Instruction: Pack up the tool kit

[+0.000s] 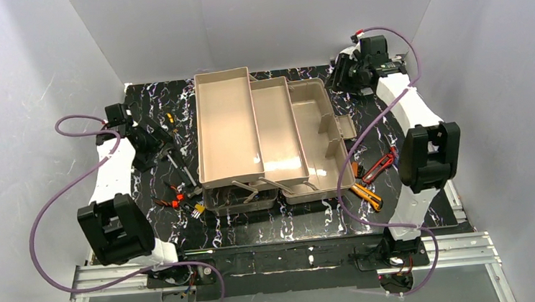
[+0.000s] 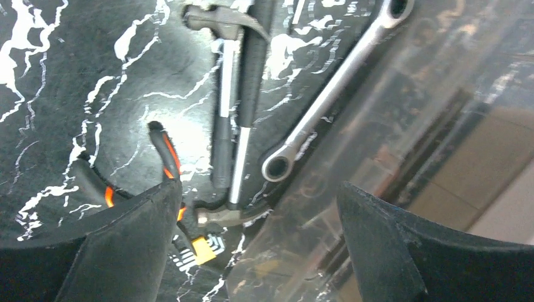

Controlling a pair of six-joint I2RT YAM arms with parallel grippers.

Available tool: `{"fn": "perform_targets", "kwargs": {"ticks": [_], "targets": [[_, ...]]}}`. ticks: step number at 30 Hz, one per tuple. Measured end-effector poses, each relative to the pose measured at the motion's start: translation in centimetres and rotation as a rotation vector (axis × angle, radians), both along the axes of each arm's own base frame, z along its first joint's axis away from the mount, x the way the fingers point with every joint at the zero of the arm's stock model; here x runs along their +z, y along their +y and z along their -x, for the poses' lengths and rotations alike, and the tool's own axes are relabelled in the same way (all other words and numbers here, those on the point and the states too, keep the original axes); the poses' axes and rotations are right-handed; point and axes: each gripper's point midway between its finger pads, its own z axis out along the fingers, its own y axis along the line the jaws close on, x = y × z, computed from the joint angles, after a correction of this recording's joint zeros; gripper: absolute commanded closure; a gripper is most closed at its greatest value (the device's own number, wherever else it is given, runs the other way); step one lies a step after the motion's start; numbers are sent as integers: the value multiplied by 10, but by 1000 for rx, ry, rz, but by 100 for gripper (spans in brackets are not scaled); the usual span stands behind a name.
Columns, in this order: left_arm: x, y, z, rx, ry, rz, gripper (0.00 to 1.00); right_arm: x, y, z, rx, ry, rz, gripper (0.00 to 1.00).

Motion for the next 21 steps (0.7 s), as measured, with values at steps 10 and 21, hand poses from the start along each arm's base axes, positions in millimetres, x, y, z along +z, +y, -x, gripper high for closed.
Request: {"fn": "perform_targets", "kwargs": {"ticks": [10,21], "targets": [[-60,10,-1,74,230,-25,34,22,1,21,-5,-105,-43,51],[-118,5,-16,64,414,-64,69,45,10,35,22,-170,-116,51]]}}
